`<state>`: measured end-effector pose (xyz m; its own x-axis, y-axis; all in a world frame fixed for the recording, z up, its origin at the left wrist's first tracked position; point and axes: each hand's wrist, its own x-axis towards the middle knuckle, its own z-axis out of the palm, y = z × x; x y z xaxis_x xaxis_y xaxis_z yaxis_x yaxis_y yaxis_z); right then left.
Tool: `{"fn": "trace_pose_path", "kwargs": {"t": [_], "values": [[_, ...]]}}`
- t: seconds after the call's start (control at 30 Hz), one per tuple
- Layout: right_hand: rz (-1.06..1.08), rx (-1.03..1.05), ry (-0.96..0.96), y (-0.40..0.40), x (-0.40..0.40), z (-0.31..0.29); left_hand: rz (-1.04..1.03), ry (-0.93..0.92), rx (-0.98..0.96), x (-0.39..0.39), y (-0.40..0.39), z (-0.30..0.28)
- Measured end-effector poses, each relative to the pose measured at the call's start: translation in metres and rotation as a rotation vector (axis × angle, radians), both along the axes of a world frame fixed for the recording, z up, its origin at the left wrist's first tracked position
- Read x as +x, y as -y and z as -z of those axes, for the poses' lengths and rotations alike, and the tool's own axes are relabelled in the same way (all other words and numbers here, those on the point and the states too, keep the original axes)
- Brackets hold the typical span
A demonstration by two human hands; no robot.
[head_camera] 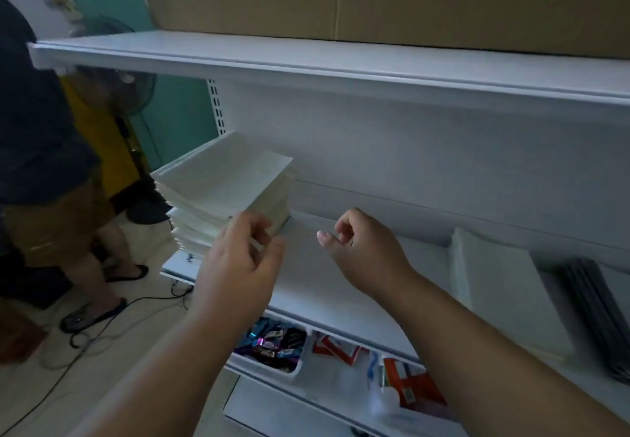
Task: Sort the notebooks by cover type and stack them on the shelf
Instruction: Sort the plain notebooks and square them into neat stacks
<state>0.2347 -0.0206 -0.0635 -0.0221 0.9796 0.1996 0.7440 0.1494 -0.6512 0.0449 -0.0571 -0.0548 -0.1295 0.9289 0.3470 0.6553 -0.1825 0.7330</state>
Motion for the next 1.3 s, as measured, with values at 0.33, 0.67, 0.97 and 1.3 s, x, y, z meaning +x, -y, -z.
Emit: {"fn": "trace_pose_path", "kwargs": {"t": [0.33, 0.67, 0.97, 1.3], "values": [[0.363, -0.222, 0.051, -0.054, -0.165, -0.021, 0.048, 0.030, 0.001, -0.175, -0.025, -0.015], [0.524, -0.041, -0.161, -0.055, -0.174, -0.026, 0.140, 0.156, -0.154, -0.210, -0.048, -0.018], [0.069, -0.118, -0.644, -0.020, -0.212, -0.020, 0.191, 0.952, -0.501, -0.219, -0.058, -0.028], [0.446, -0.273, 0.132, -0.071, -0.196, -0.019, -0.005, 0.971, -0.250, -0.241, -0.048, -0.014]]}}
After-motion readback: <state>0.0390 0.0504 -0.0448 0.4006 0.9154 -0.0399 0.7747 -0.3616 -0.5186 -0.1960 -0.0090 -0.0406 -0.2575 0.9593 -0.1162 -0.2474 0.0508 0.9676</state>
